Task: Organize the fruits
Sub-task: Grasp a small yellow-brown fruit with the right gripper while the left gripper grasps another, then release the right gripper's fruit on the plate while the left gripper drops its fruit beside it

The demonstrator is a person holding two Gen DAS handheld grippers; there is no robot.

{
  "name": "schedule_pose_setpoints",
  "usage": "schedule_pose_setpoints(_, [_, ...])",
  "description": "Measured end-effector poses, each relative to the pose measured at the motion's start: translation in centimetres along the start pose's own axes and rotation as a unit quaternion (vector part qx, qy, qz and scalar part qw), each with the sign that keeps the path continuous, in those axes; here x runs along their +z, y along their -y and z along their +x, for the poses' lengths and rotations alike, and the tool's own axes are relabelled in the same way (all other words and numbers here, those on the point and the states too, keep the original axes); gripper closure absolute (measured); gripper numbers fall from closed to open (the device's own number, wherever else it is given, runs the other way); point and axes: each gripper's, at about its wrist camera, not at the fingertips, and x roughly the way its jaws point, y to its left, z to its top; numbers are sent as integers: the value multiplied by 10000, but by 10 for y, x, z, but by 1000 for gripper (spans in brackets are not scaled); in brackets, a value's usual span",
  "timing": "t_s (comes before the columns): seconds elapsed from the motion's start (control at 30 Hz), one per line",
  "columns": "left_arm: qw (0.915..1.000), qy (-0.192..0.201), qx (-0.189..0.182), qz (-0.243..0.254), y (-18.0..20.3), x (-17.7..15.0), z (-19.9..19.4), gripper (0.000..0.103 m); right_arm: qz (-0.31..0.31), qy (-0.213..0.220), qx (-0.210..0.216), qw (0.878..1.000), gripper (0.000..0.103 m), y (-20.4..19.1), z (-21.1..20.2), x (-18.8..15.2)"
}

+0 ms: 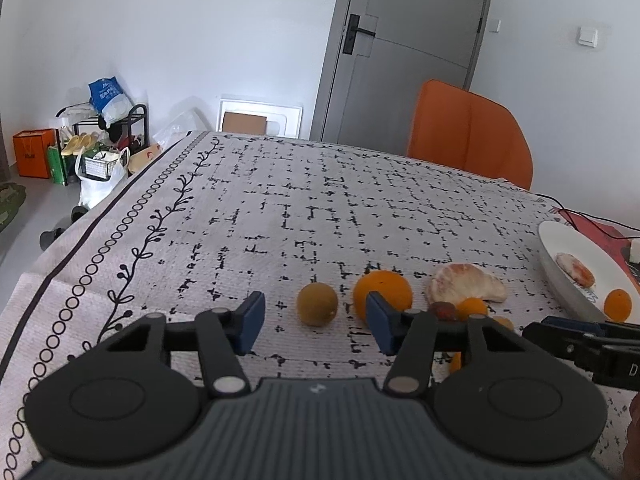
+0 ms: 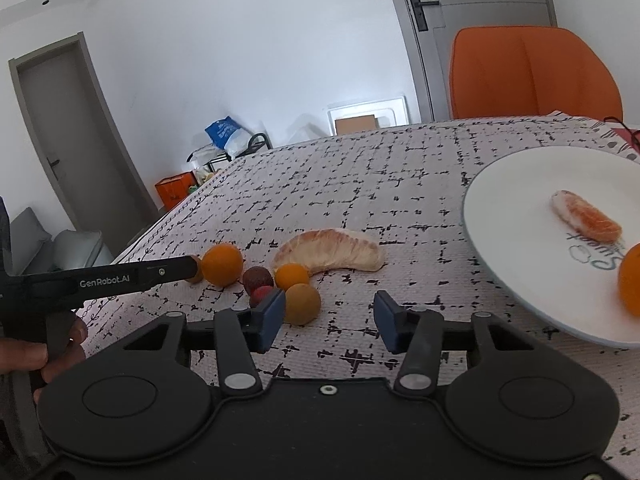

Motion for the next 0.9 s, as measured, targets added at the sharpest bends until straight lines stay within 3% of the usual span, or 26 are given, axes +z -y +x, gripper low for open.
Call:
schedule_pose_setpoints(0.33, [10000,-30,-7,-95,-8,-1,14,67,-102,-134,68,9998,55,-8,15,2])
schedule_pose_setpoints(0.43, [9999,-54,-92,-128,-8,1,15,79,-122,-173,114,9997,68,-10,20,2])
schedule_pose_setpoints(0.5, [9999,-9,-88,-133,-7,1,13,79,-100,-209,183,9996,80,-9,20,2])
schedule_pose_setpoints(0.9, [9993,210,-307,-26,11,6,-13,79,-62,208,-111,9997,80,0,-15,5])
